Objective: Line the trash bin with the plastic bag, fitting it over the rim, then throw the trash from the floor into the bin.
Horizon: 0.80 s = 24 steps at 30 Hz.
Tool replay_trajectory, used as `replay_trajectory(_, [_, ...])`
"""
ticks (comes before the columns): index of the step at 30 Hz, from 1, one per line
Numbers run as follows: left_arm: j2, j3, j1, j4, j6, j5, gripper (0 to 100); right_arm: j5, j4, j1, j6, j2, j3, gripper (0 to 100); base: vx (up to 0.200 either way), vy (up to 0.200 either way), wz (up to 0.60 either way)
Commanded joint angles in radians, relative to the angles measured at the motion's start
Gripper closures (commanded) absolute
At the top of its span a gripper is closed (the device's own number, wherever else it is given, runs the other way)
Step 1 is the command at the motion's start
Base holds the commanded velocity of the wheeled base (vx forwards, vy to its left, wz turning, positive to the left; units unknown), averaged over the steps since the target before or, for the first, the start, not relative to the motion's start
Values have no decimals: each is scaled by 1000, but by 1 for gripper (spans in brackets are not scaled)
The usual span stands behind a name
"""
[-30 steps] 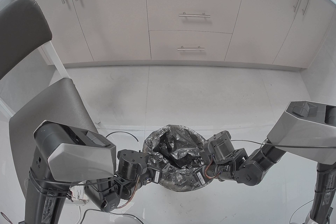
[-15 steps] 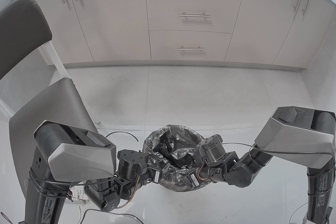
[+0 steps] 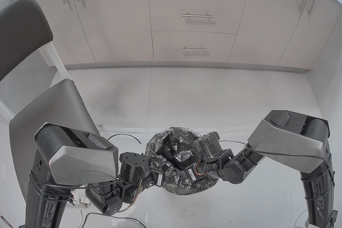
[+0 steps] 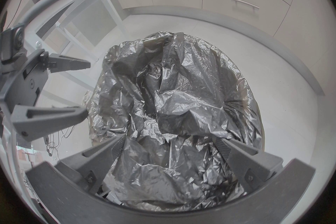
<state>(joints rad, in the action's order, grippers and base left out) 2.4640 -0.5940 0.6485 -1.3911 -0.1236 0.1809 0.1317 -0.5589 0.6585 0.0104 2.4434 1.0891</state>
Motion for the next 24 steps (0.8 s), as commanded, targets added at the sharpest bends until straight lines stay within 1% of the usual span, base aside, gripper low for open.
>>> replay_trajectory(1, [1, 0, 0, -2, -1, 0, 0, 0, 1, -23, -1, 45, 40, 0, 0, 0, 0])
replay_trajectory(6, [3, -1, 0, -2, -1, 0, 0, 0, 5, -50, -3, 71, 87, 0, 0, 0, 0])
replay_trajectory(15, [3, -3, 0, -2, 1, 0, 0, -3, 11, -50, -15, 115, 161, 0, 0, 0, 0])
replay_trajectory(24, [4, -3, 0, -2, 1, -1, 0, -4, 10, -40, -23, 124, 155, 0, 0, 0, 0])
